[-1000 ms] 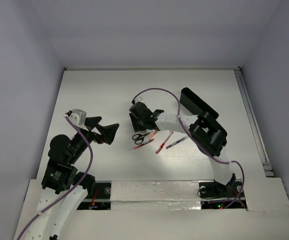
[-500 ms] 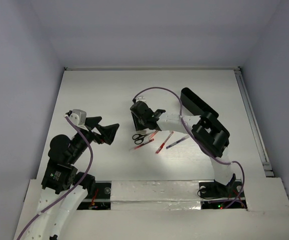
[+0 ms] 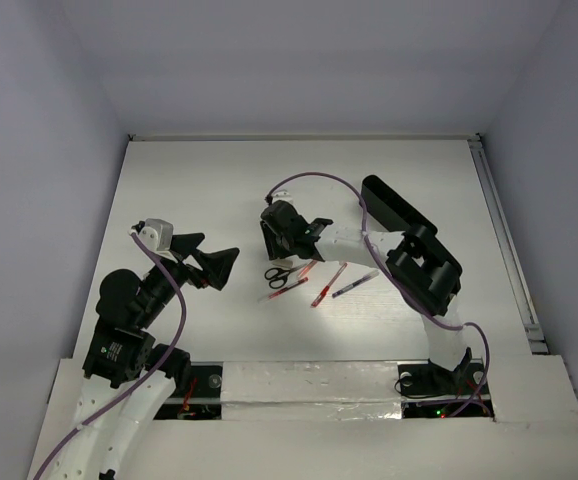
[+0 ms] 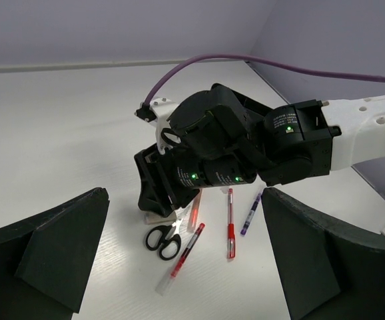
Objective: Sort the stationery into containers
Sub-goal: Pick up the stationery from the center of the board.
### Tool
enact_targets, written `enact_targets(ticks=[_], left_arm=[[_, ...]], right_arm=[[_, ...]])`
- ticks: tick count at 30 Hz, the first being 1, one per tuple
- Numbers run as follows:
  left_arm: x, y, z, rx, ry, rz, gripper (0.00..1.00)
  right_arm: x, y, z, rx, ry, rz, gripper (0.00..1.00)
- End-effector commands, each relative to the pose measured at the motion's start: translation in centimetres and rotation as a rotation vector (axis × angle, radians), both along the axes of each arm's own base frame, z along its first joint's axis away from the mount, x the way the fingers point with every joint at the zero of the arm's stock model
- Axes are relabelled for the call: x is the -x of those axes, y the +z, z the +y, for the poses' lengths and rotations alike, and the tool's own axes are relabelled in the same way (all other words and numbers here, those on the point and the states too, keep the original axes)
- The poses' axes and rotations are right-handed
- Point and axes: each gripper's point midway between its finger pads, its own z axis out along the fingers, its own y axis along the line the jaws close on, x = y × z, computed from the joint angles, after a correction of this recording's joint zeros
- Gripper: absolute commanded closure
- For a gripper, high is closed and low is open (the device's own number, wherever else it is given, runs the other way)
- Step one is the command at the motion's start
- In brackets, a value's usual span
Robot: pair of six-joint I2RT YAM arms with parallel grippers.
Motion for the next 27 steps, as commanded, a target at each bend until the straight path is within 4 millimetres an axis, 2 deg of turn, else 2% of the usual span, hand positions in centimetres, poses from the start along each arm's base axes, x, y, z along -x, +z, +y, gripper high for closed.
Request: enact_targets(ticks=[1, 12, 19, 27], left_arm=[[-0.1, 1.6, -0.1, 0.01, -0.009, -0.06, 0.01], [-0.1, 1.5, -0.2, 0.011, -0.012, -0.06, 0.01], [0.0, 1.6, -0.1, 0.012, -0.009, -0.062, 0.01], [0.0, 1.6, -0.1, 0.01, -0.01, -0.066, 0.01]], right_arm=[[-0.6, 1.9, 0.2, -0.022, -0.018, -0.052, 0.49], [-0.5, 0.9, 0.4, -0.015, -0.01, -0.034, 0.52], [-1.2, 0.3, -0.4, 0.012, -0.021, -0.029, 0.55], [-1.1, -0.4, -0.5, 0.052, 0.005, -0.015, 0.54]])
